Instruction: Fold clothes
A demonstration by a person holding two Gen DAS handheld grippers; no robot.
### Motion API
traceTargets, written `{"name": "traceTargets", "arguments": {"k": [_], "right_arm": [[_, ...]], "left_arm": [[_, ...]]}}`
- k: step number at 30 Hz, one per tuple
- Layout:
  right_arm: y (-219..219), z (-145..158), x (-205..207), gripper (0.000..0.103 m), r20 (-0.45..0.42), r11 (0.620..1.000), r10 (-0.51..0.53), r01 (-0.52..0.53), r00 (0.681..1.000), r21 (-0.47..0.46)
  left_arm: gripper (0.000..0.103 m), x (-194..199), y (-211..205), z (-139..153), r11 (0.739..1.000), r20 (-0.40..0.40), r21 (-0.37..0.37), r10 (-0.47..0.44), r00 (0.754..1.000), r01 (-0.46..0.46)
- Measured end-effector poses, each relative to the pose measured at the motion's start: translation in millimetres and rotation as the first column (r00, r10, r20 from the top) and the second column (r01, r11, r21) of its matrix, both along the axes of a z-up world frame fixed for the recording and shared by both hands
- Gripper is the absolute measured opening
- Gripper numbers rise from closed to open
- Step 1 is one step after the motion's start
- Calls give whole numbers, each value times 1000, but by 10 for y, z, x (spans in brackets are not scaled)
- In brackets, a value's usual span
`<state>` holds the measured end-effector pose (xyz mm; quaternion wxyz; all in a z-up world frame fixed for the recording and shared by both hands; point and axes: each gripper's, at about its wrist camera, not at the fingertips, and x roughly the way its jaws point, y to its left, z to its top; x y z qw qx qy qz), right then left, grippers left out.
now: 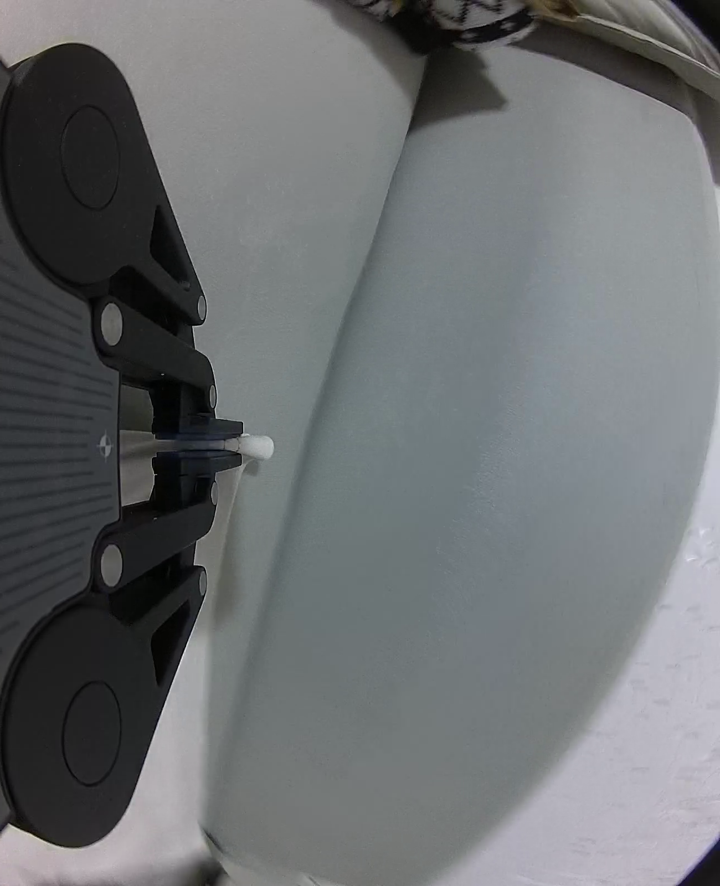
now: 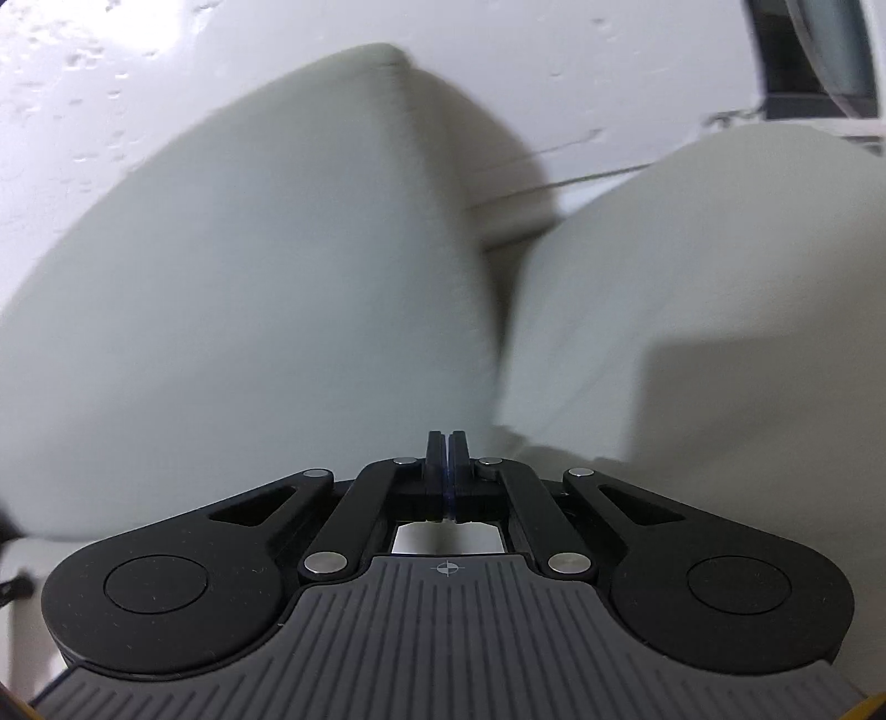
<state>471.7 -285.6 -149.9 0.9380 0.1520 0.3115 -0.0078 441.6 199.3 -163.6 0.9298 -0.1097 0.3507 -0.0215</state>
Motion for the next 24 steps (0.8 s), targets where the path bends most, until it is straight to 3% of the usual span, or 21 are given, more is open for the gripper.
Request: {"name": "traceTargets", "arguments": {"k": [3,5,6,8,10,12,13,14,15,16,19,20,21,24], "right_arm": [[22,-84,64,0,-65,999,7,-9,998,-40],[31,-2,34,0,-92,1000,-7,5,996,-21],[33,44,14,3,-105,1000,-15,14,994,-9],[54,152,-86,15,-115,1000,-3,3,993,2],[106,245,-214,17,-99,999,44,-45,994,-7],[163,272,-300,25,-103,997,80,-81,991,-5],[190,269,-334,25,-110,996,92,-92,990,6],[216,250,-368,25,-121,992,121,-117,985,37],[242,224,-403,25,-131,986,155,-146,979,76],[290,202,-449,25,-144,980,182,-167,973,110],[431,177,-693,25,-172,964,222,-189,960,189],[459,219,-843,25,-180,961,226,-188,957,204],[486,272,-1003,25,-189,958,230,-188,955,216],[549,565,-1582,25,-184,951,254,-210,950,226]], "left_arm": [[7,13,-99,-30,999,-7,40,37,999,-37],[19,-12,-139,23,996,-25,60,64,998,-63],[20,-78,-168,93,994,-43,67,86,995,-83],[37,-198,-145,230,980,-57,104,176,983,-170],[34,-307,-92,356,950,-55,159,282,958,-270],[30,-411,-77,428,923,-48,231,325,944,-306],[26,-459,-74,458,930,-52,231,303,951,-284],[19,-521,-92,478,958,-63,183,234,970,-220],[17,-598,-129,493,988,-74,98,130,989,-123],[18,-678,-192,496,998,-89,45,45,995,-41],[27,-924,-511,444,993,-185,28,-110,977,117],[17,-1010,-607,423,989,-224,30,-138,965,148],[15,-1120,-673,429,988,-258,32,-136,957,149],[16,-1623,-815,751,982,-223,-51,-187,957,180]]}}
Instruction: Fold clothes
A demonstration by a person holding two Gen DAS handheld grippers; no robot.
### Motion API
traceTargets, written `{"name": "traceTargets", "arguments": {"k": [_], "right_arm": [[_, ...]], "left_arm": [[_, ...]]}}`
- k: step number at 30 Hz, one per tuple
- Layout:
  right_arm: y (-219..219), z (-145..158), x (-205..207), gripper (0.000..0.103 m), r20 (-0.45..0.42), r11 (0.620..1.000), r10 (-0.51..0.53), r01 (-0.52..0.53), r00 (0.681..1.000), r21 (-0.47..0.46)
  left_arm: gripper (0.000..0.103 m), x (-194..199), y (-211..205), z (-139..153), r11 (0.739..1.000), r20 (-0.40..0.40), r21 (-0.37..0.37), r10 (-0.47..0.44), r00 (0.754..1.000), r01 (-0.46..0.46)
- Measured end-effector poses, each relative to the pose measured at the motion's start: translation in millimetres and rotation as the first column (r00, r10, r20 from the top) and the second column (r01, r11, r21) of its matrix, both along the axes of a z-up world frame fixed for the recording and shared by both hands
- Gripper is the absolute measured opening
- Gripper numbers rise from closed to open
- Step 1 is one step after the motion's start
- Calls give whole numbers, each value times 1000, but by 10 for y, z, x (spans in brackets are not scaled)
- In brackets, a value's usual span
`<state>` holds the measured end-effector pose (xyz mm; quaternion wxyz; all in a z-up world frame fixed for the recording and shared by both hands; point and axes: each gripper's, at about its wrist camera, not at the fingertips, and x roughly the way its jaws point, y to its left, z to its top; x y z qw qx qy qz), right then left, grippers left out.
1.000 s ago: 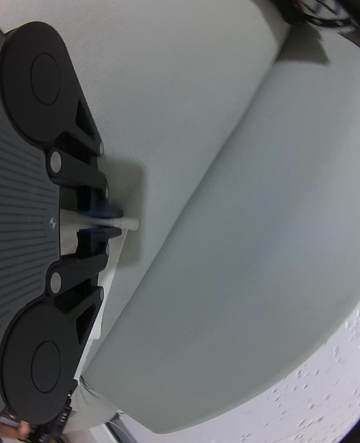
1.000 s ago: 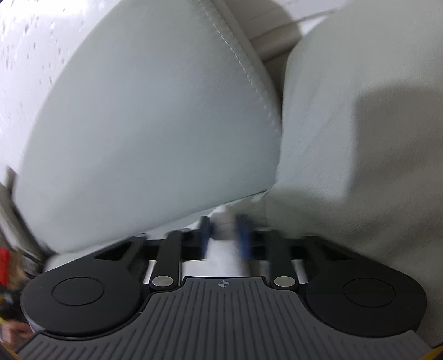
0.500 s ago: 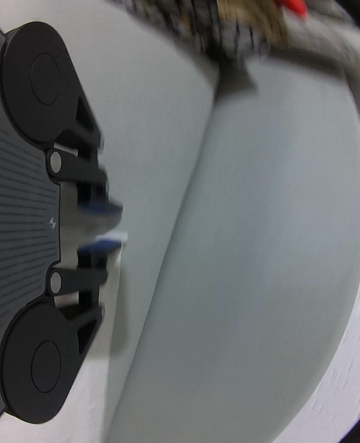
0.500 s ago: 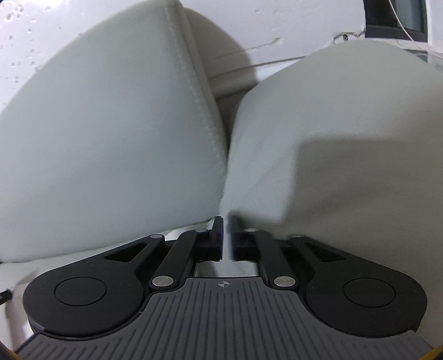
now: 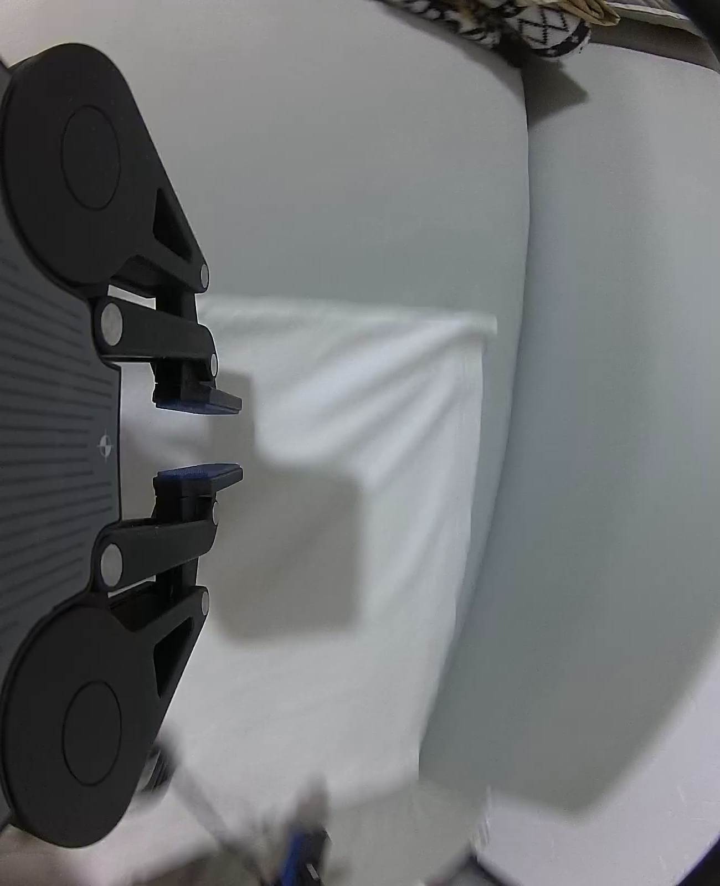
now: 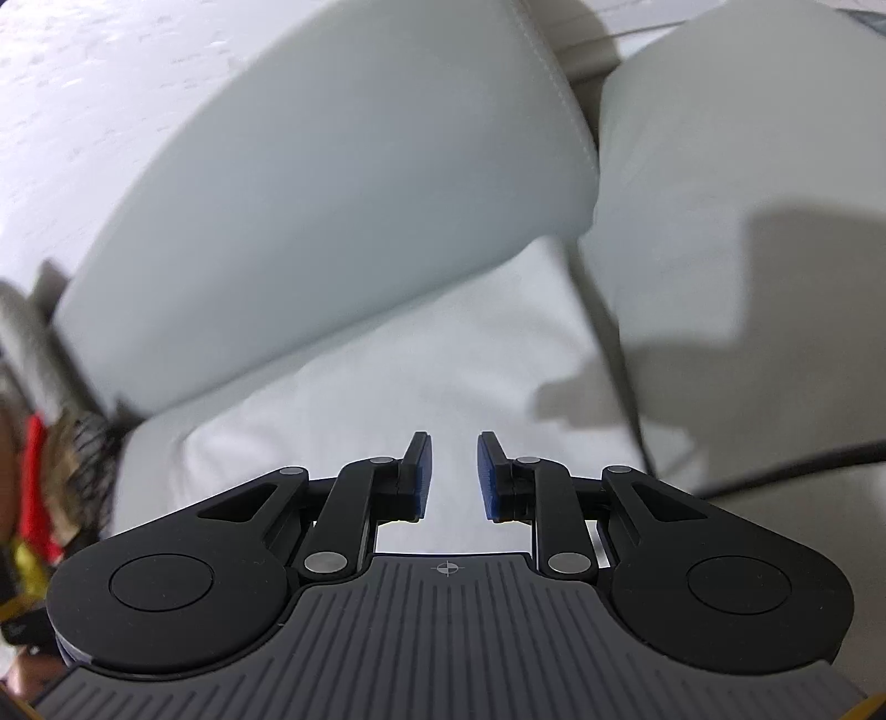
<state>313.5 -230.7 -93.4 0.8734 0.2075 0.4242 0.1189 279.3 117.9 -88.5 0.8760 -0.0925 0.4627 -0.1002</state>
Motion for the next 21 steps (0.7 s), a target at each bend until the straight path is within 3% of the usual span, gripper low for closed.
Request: {"name": "traceTargets", "arguments": {"k": [2,4,6,9,11,15,19,21], "right_arm": [[-29,292,-417,27,35,1000,23,-24,999,14],[-101,588,-855,36,67,998,42,-45,997,40],[-174,809,-1160,44,90,994,63,-70,994,83],[-284,1189,-1583,47,125,982,93,-111,988,152],[-355,1322,-1889,54,133,978,95,-117,987,175],[-317,1178,-2331,62,71,985,90,-100,993,140],[-173,576,-2554,61,-137,996,92,-90,986,23],[-142,290,-2607,59,-221,997,80,-81,972,3]], "left_arm": [[21,-410,-84,384,998,65,-51,-22,998,25],[23,-816,-148,812,997,132,-58,-46,990,54],[32,-1217,-208,1191,995,185,-54,-68,980,79],[36,-1683,-201,1584,996,210,-53,-61,976,73],[40,-1978,-185,1673,996,205,-60,-45,978,58],[46,-2244,-209,1317,1000,137,-15,-22,990,24],[46,-2390,-480,657,993,54,118,0,999,-7],[46,-2575,-584,497,994,20,110,-10,1000,7]]}}
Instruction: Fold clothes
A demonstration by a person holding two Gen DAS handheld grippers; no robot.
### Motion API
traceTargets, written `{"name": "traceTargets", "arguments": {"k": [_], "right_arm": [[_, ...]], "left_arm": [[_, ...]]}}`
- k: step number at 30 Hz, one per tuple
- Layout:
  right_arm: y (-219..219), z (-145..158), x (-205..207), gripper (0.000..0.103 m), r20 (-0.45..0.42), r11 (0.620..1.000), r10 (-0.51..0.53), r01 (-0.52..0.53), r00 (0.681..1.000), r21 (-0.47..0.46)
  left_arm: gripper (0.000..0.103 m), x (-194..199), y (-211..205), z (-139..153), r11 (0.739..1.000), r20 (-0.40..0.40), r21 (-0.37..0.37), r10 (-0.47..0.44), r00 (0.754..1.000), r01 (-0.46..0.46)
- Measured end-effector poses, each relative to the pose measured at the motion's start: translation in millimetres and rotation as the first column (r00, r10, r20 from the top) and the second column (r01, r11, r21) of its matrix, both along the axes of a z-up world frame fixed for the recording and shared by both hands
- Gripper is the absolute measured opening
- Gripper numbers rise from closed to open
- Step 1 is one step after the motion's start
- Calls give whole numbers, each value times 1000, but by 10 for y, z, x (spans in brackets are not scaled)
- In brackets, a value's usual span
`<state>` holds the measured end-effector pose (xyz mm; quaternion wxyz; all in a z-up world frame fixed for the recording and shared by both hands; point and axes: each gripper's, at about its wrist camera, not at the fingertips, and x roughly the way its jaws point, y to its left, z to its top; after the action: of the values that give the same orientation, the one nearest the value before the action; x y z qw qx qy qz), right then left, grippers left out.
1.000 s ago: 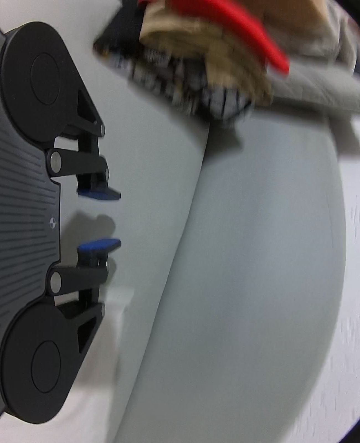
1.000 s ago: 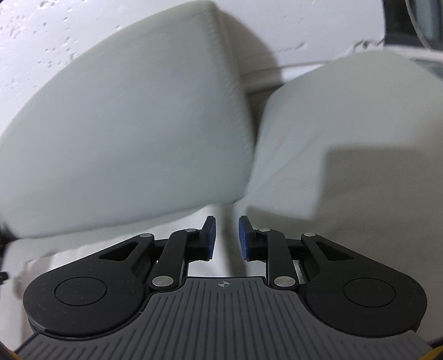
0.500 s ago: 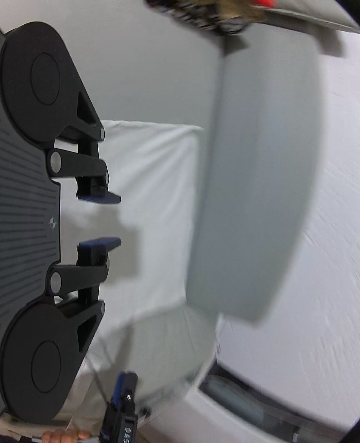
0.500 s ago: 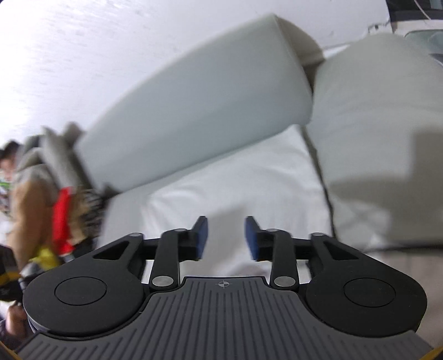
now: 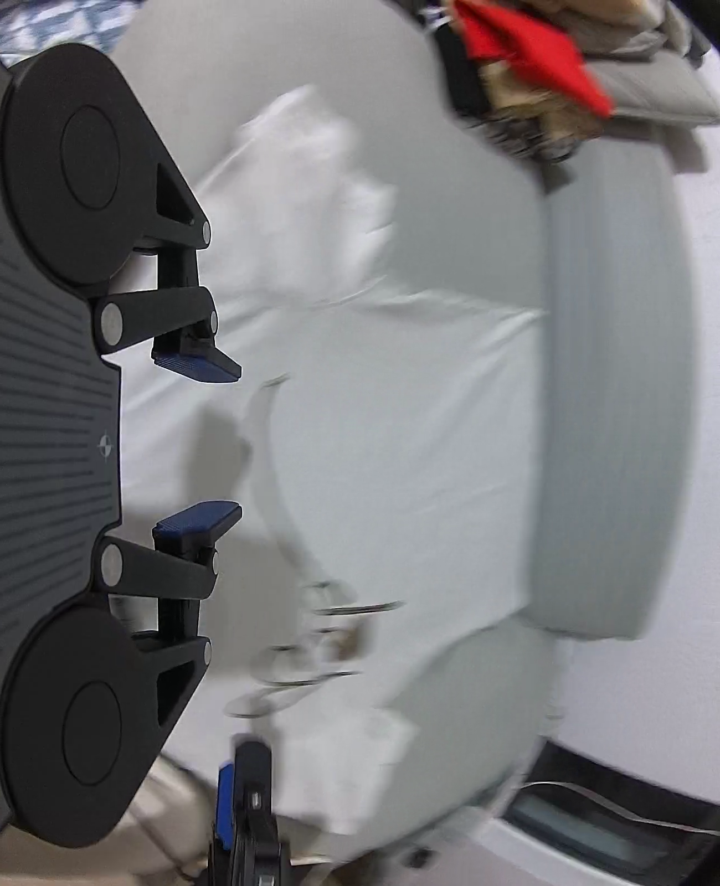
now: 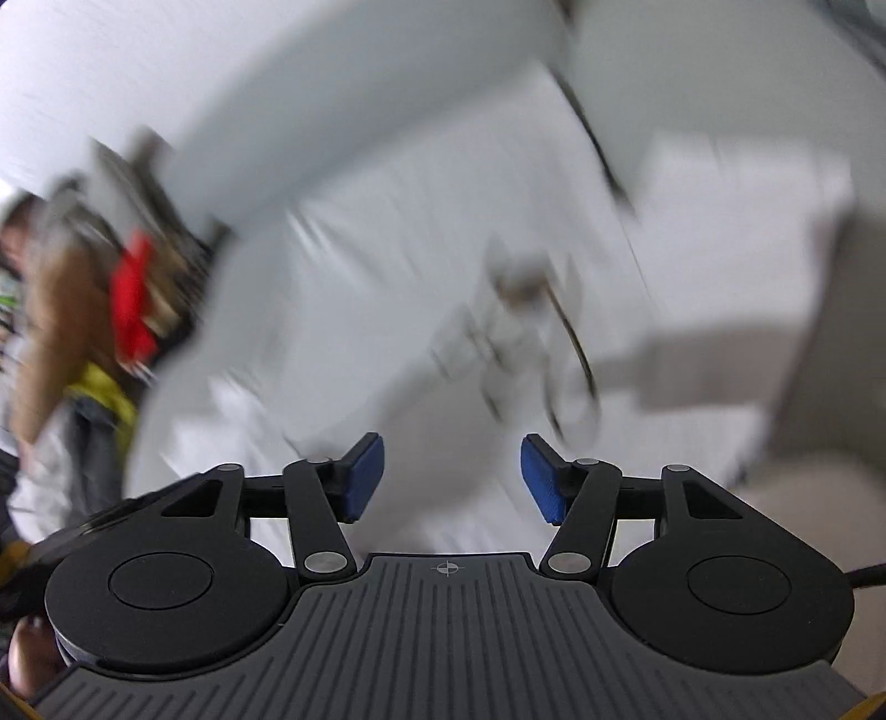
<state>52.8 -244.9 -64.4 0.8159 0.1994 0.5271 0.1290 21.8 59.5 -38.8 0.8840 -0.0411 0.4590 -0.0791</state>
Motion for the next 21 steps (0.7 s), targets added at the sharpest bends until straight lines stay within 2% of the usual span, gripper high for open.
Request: {"name": "traceTargets", "arguments": {"k": [2,6,9,13,21], "right_arm": [[29,-108,-94,59,-3,999,3,-3,1000,-39],[160,-132,-182,59,41,993,59,-54,997,-108],[310,-74,-226,58,80,980,112,-97,991,-173],[452,-35,-288,58,121,962,160,-127,980,-241],[528,-105,-210,57,163,948,168,-114,972,-297]], "left_arm": [[46,-155,-94,-142,1000,-26,-3,-8,1000,8],[46,-206,-208,-279,999,-6,33,-6,1000,6],[46,-175,-263,-425,998,12,65,-14,1000,13],[47,-104,-242,-582,998,17,64,12,1000,-13],[47,-60,-243,-718,998,-13,59,14,1000,-13]]}}
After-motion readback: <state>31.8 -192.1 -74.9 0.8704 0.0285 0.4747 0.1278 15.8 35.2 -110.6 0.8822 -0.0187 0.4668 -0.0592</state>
